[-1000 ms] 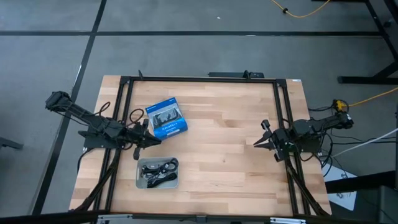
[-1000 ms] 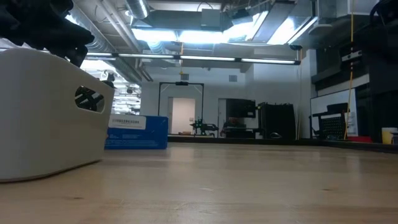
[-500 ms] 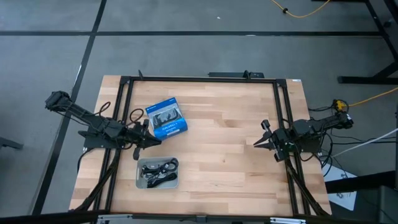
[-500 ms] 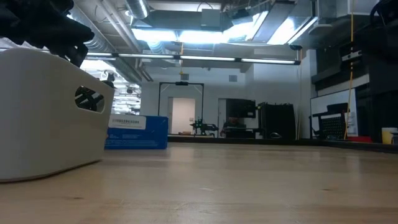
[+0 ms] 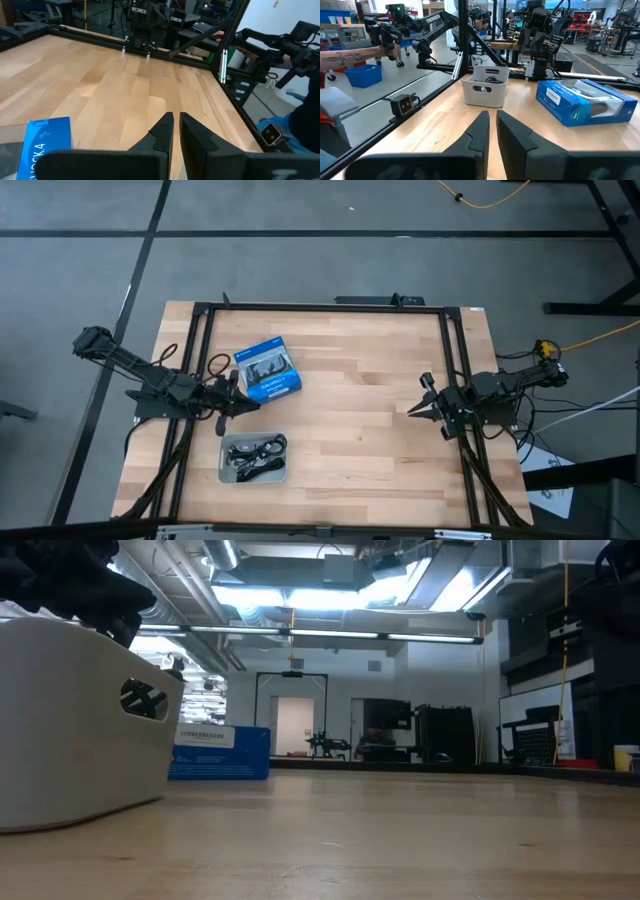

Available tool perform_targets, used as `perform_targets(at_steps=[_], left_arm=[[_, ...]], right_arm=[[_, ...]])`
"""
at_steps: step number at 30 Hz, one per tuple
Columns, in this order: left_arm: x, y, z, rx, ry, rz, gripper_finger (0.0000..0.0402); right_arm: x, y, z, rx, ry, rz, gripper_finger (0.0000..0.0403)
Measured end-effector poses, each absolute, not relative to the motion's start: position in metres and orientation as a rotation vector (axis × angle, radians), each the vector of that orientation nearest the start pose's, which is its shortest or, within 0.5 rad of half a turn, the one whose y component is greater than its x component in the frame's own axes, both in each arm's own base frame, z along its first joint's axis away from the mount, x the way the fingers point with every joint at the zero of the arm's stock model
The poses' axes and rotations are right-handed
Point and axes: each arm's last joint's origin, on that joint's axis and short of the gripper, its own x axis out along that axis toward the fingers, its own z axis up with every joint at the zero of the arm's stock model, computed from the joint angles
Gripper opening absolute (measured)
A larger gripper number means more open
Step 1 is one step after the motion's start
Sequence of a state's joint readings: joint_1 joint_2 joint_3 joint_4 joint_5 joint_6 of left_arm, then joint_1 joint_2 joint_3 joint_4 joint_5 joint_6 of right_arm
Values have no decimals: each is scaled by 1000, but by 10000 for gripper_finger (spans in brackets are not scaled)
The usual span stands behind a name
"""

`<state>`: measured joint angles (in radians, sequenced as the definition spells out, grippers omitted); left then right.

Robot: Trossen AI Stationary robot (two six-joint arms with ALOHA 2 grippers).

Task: Pick and place USB-C Cables
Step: Return to Home Position

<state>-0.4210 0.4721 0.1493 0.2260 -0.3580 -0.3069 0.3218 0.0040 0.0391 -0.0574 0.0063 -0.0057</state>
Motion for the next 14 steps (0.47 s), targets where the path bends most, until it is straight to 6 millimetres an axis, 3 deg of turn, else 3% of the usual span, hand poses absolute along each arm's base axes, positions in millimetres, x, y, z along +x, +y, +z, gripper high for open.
perform_targets(at_steps=[6,14], left_arm=[[123,-45,192,-318,98,-62,25],[119,-43,162,-335,65,-81,25]], right_arm=[[91,30,171,-10,22,316,41],[91,30,171,-8,21,315,41]])
